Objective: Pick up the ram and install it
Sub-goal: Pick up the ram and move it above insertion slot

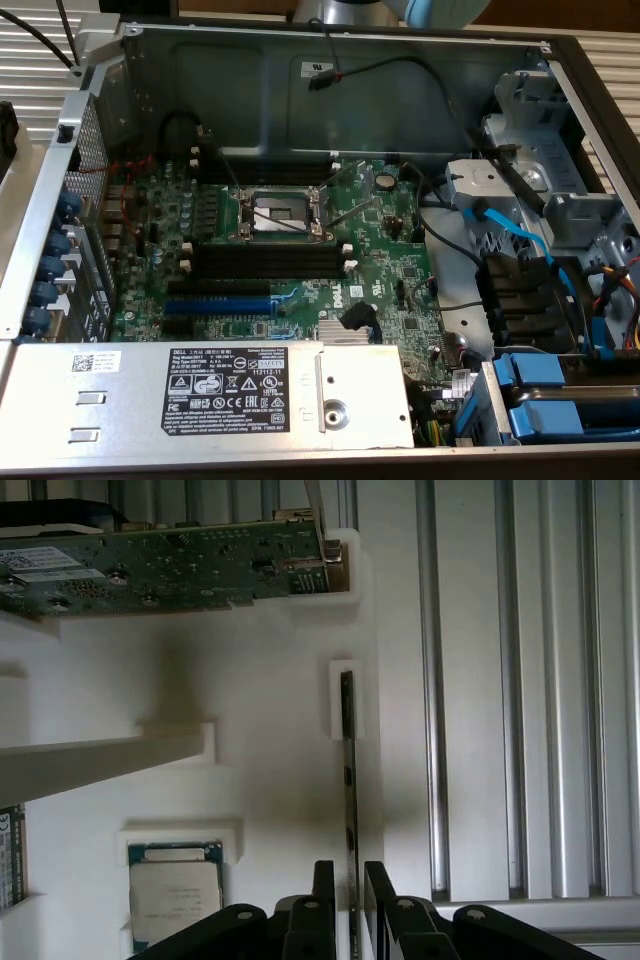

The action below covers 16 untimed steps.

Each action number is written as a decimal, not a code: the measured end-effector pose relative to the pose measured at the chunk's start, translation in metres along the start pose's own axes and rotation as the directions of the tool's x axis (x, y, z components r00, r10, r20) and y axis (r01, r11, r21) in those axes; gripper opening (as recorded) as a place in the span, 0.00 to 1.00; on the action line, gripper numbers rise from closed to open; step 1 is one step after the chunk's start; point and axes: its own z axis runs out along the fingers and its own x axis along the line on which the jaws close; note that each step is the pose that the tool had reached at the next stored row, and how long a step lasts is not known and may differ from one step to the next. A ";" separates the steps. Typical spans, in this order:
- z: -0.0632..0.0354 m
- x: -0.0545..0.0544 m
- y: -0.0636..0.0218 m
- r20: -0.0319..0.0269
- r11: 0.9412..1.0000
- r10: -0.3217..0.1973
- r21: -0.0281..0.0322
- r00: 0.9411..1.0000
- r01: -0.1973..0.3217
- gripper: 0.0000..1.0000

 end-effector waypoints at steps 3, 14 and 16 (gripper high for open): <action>0.0000 0.000 0.0000 0.000 1.000 0.000 0.000 1.000 0.000 0.26; 0.0002 0.000 0.0011 0.024 1.000 -0.001 0.001 1.000 0.001 0.26; 0.0002 0.000 0.0015 0.024 1.000 -0.001 0.001 1.000 0.001 0.26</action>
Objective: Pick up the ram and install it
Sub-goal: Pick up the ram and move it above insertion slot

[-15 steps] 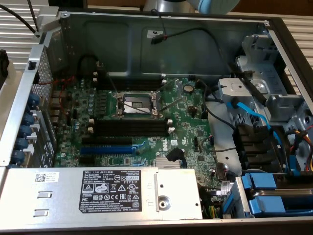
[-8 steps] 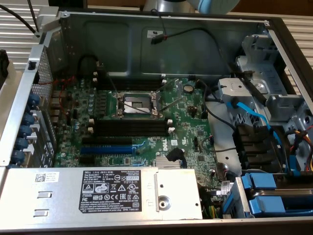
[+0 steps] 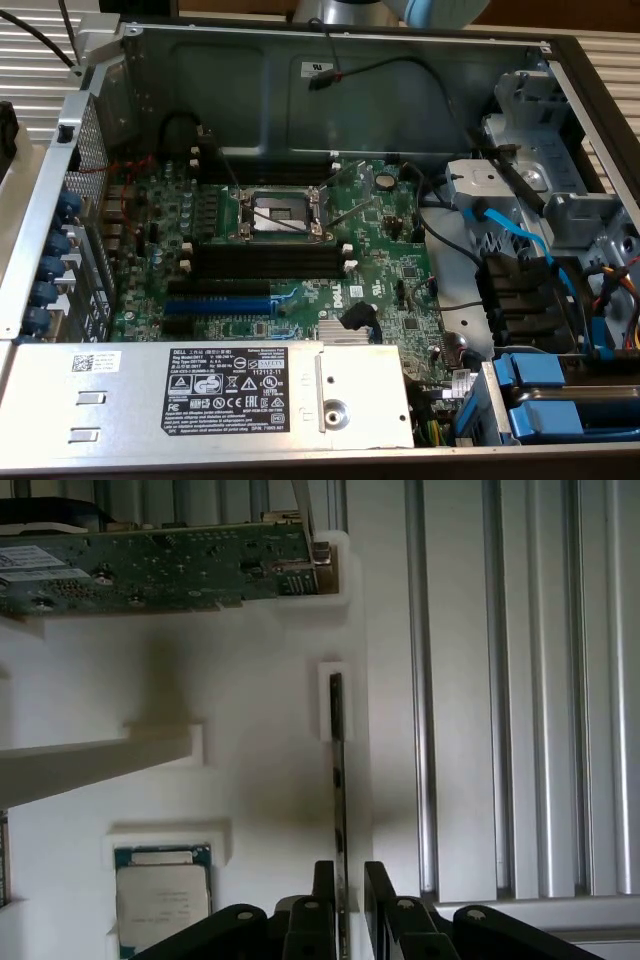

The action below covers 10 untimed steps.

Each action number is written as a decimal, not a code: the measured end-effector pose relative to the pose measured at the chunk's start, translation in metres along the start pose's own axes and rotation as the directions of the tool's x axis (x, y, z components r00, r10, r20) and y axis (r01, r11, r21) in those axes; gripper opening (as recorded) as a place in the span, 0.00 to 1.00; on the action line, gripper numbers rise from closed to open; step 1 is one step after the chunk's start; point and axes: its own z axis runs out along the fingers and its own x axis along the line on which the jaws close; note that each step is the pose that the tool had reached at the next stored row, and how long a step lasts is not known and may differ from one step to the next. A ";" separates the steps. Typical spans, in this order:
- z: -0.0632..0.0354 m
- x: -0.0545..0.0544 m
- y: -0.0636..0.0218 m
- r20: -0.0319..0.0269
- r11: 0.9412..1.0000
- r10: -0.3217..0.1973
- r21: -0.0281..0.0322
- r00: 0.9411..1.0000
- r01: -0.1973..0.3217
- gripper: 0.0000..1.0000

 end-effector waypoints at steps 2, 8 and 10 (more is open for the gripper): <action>0.0000 0.000 0.0018 0.000 1.000 0.000 0.000 1.000 0.000 0.26; 0.0020 0.000 0.0044 0.000 1.000 0.000 0.000 1.000 0.000 0.26; 0.0044 0.000 0.0045 0.000 1.000 0.000 0.000 1.000 0.000 0.26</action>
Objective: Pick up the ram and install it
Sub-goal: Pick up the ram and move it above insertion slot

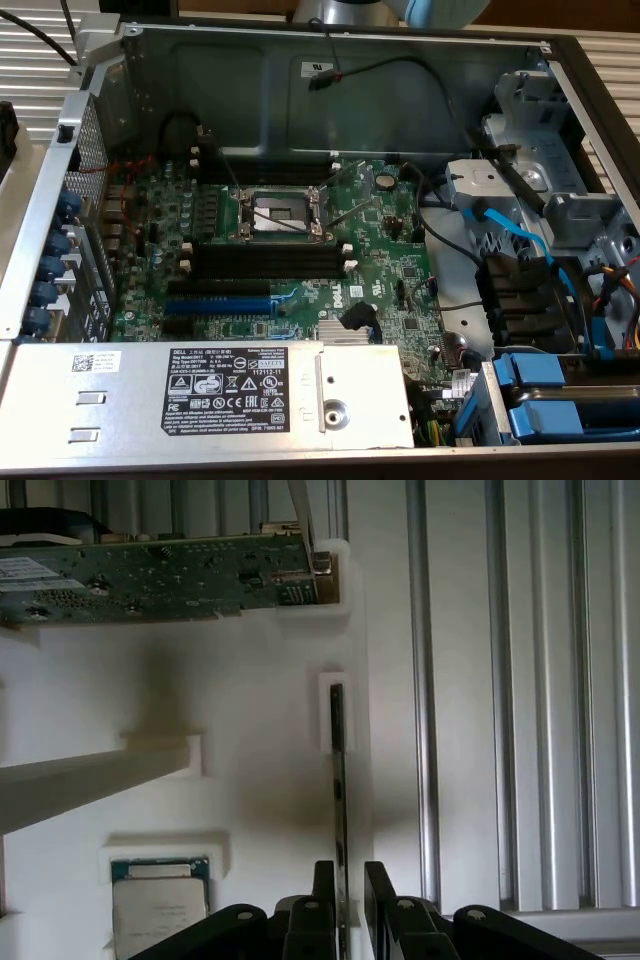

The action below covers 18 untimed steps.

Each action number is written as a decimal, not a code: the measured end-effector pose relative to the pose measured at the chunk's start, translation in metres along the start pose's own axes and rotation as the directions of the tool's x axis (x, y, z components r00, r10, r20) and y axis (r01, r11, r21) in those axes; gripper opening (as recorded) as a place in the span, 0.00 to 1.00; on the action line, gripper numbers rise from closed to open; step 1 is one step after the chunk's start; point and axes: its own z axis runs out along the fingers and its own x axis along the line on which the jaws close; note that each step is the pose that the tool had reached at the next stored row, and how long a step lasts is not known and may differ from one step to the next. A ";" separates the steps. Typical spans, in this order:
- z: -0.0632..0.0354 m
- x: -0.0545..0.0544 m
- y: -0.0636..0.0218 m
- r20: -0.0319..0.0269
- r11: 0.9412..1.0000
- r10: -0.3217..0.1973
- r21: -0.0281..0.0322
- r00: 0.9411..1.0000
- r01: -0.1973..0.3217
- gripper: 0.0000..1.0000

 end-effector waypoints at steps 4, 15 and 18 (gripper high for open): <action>0.0023 0.000 0.0011 0.000 1.000 0.000 0.000 1.000 0.000 0.26; 0.0061 0.002 0.0037 0.000 1.000 -0.001 0.000 1.000 0.001 0.26; 0.0072 0.003 0.0038 0.000 1.000 -0.001 0.000 1.000 0.001 0.26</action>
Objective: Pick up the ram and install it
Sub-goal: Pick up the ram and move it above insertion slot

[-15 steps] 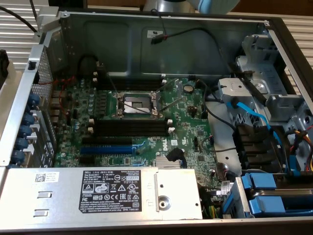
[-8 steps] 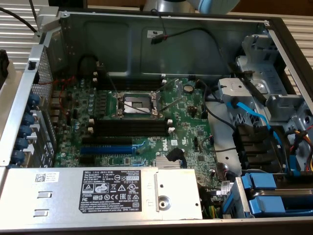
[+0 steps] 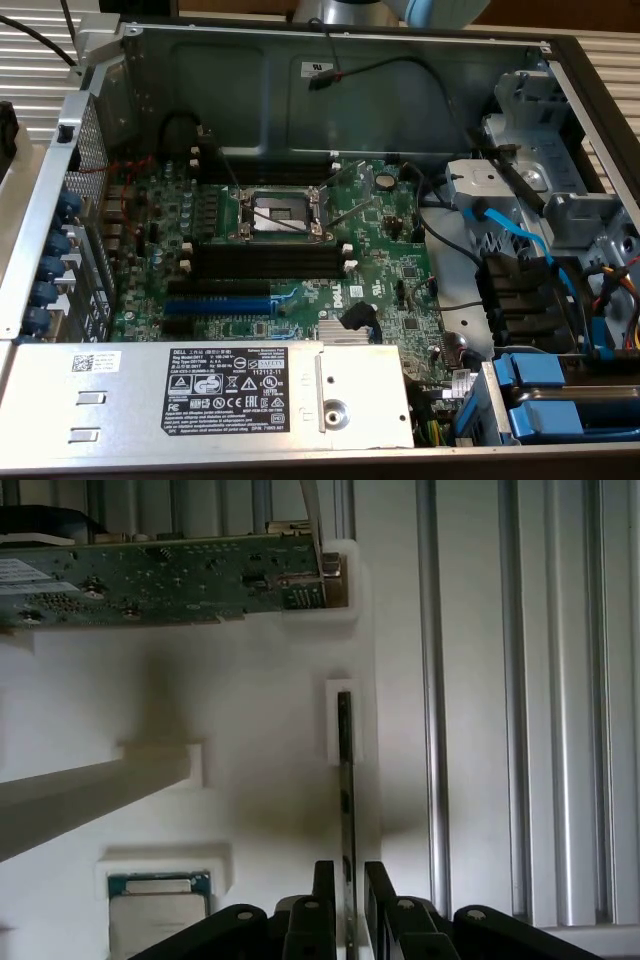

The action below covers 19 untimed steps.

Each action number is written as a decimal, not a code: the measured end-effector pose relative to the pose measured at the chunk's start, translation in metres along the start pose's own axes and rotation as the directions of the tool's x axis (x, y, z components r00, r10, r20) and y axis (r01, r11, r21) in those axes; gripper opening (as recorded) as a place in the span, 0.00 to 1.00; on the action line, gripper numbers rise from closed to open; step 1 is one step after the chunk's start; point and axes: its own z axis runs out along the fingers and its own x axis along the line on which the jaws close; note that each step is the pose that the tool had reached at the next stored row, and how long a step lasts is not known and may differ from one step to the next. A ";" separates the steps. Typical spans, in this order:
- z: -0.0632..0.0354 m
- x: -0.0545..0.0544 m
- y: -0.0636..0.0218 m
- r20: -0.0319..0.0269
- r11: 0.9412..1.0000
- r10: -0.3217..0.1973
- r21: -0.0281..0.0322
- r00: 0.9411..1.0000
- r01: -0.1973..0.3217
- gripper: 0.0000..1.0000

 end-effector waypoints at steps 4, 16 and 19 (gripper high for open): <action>0.0017 0.001 -0.0001 0.000 1.000 0.000 0.001 1.000 0.000 0.26; 0.0028 0.001 0.0023 0.001 1.000 0.000 0.018 1.000 0.000 0.26; 0.0027 0.001 0.0023 0.001 1.000 0.000 0.018 1.000 0.000 0.26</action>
